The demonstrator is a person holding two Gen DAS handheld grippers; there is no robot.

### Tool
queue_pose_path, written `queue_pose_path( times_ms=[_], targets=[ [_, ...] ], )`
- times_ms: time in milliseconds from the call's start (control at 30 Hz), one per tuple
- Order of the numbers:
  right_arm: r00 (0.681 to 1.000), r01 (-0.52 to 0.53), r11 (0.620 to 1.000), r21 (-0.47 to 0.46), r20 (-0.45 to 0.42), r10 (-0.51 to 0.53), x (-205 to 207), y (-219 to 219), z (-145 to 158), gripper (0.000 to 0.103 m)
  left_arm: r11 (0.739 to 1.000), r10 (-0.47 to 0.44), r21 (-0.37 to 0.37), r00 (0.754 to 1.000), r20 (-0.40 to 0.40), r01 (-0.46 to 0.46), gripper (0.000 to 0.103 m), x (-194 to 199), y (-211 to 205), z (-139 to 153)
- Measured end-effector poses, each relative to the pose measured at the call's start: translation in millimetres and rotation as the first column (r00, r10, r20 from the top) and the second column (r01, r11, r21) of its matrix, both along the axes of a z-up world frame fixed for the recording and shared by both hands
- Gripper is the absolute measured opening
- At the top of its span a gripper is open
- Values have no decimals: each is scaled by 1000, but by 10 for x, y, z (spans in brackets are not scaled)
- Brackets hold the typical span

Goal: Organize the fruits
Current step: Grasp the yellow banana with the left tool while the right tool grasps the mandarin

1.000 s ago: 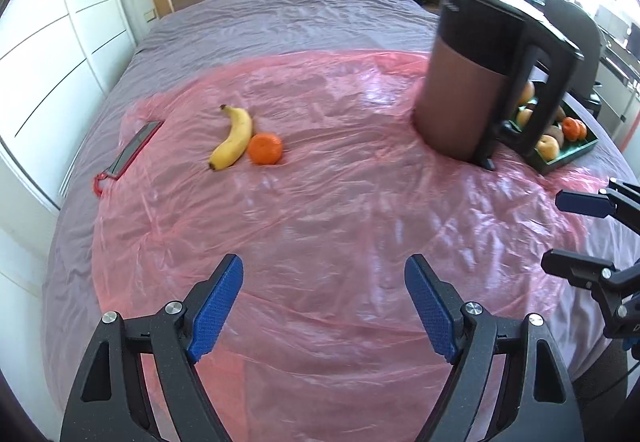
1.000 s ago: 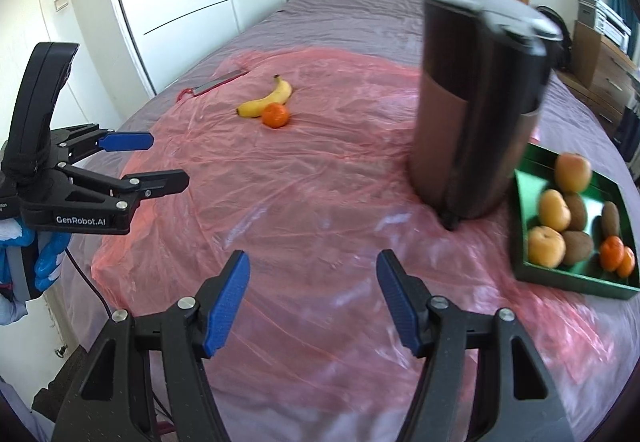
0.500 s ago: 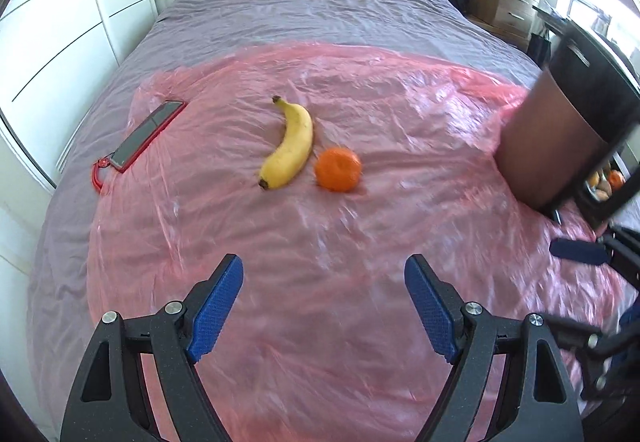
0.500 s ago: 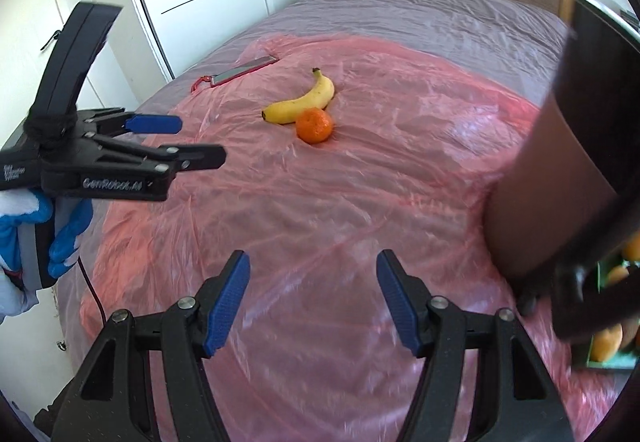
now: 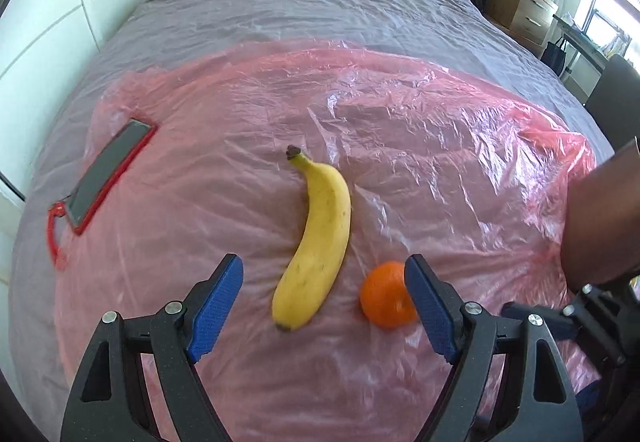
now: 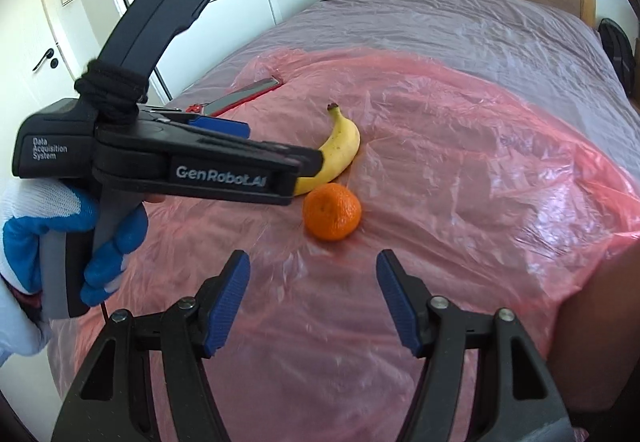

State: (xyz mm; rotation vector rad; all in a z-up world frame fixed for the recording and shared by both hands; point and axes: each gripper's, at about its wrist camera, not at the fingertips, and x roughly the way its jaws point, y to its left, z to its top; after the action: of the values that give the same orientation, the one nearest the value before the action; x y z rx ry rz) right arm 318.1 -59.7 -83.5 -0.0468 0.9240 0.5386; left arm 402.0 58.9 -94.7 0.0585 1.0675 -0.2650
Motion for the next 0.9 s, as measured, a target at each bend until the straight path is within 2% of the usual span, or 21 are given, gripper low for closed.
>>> queue_pose_path(
  times_ms=[167,400,467,767,900],
  targets=[
    [998,36,999,26,-45,-34,281,54,-232,103,999,-30,11,998,-49,30,77,252,-94,-214],
    [994,70,996,64,-84,-64,493,99,-394,103,997,-57,45,995,-84,61,61,396,-75,-397],
    [995,66,996,66,-83,-61,523,130,-414,103,995,-81,50,993,-86,85,59,402,-58,-427],
    [996,43,998,44,-83,-39,642,271,-460,103,972,-190,127,979,-71,198,56,363,-161,-487],
    [996,26,1000,14,-88,-25,674,328,-529,101,969,-199,137,977,-73,208,56,362,-208,-536]
  ],
)
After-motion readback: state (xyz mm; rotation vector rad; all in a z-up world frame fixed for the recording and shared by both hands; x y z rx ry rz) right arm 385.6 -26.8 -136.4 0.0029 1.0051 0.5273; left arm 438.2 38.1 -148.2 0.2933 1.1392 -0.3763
